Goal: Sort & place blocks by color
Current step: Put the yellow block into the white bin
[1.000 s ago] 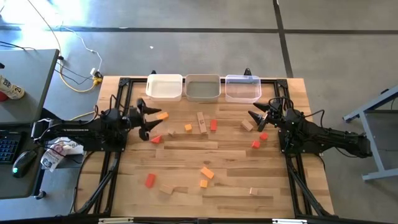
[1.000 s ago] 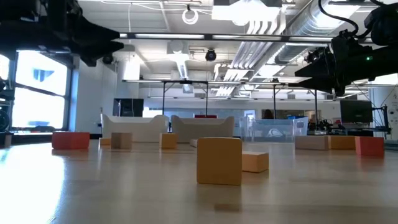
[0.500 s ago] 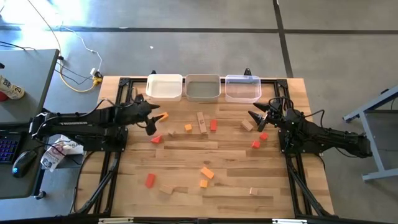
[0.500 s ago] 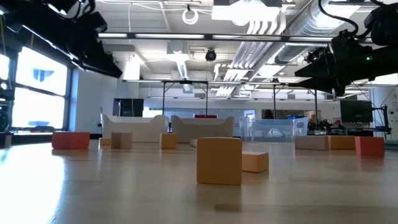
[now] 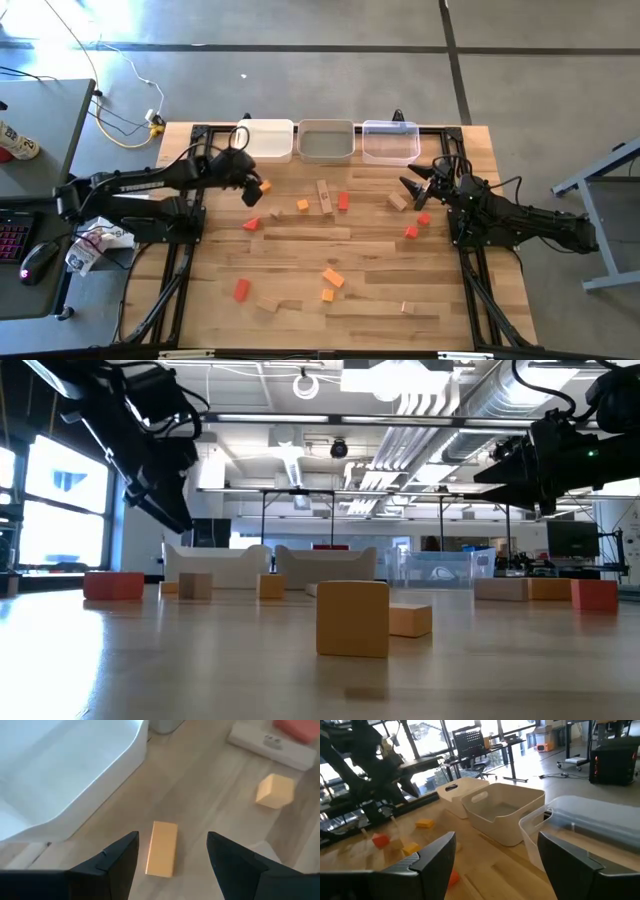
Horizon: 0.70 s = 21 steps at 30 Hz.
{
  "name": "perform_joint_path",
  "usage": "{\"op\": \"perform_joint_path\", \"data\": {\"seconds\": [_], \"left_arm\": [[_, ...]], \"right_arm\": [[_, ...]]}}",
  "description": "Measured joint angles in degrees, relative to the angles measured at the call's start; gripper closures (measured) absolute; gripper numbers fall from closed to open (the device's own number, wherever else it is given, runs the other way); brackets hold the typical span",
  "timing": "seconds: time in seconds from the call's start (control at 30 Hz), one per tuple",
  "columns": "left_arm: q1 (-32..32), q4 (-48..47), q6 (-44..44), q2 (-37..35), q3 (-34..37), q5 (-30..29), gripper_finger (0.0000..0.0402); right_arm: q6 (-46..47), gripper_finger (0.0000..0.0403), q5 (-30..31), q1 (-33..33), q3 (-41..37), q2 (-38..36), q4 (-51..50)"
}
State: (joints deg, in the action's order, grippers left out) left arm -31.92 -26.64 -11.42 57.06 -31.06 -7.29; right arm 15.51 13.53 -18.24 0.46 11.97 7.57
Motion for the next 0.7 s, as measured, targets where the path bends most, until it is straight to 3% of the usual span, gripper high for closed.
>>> {"op": "perform_joint_path", "data": {"seconds": [0.23,0.7], "left_arm": [[-3.46,-1.04,0.0,7.02,-2.91,4.41,0.0179],[-5.99,-0.28,-0.6,18.93,-3.81,5.35,0.0179]], "right_arm": [[2.47,0.0135,-0.01,0.0,0.01,0.0,0.39],[2.47,0.0135,0.0,0.0,-0.01,0.0,0.39]]}}
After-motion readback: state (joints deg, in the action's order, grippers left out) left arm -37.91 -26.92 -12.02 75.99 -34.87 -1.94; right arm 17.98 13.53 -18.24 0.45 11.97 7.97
